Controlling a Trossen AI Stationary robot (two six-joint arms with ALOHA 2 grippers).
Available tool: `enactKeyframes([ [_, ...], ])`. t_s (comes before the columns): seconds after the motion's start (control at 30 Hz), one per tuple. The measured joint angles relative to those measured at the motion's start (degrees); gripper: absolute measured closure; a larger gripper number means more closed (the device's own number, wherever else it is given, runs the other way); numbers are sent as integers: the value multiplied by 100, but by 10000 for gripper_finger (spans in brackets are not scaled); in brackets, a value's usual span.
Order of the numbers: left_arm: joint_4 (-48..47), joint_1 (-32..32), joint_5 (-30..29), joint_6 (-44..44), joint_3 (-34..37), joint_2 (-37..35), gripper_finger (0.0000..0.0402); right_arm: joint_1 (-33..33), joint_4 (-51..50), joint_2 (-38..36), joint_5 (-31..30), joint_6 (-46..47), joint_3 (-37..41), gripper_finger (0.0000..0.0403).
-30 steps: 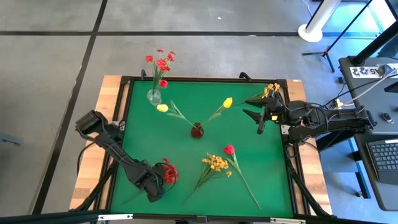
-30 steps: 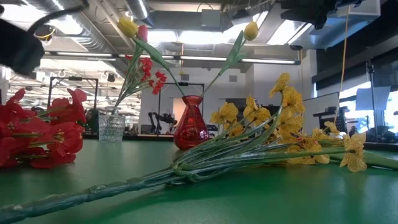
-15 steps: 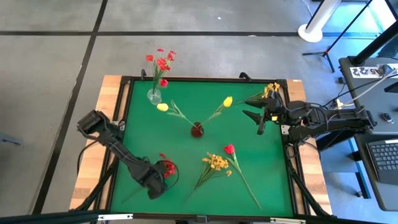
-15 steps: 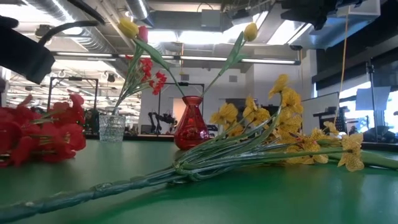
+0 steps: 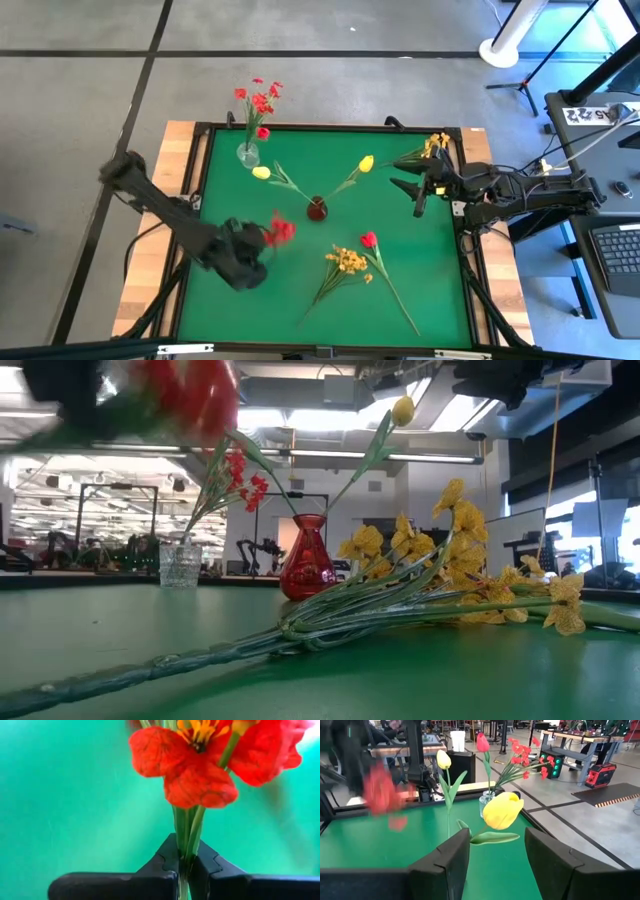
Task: Sort flowers into vase by color
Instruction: Put the red flowers into the transparent flower vase
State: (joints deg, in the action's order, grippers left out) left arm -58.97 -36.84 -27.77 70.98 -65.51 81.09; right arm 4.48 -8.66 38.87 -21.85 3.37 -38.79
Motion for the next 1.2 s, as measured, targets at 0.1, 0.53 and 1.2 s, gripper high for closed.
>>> enactKeyframes([
  [0.1,55,-221,-1181,-319,-233,-770,394,1,-89,0,0,-1,0,214],
  [0.53,951,-127,-6191,-3468,-311,-2587,392,0,-187,0,0,-70,0,214],
  [1.2,3683,4351,-3567,-5344,415,-2090,392,0,-127,0,-2,-368,-4,214],
])
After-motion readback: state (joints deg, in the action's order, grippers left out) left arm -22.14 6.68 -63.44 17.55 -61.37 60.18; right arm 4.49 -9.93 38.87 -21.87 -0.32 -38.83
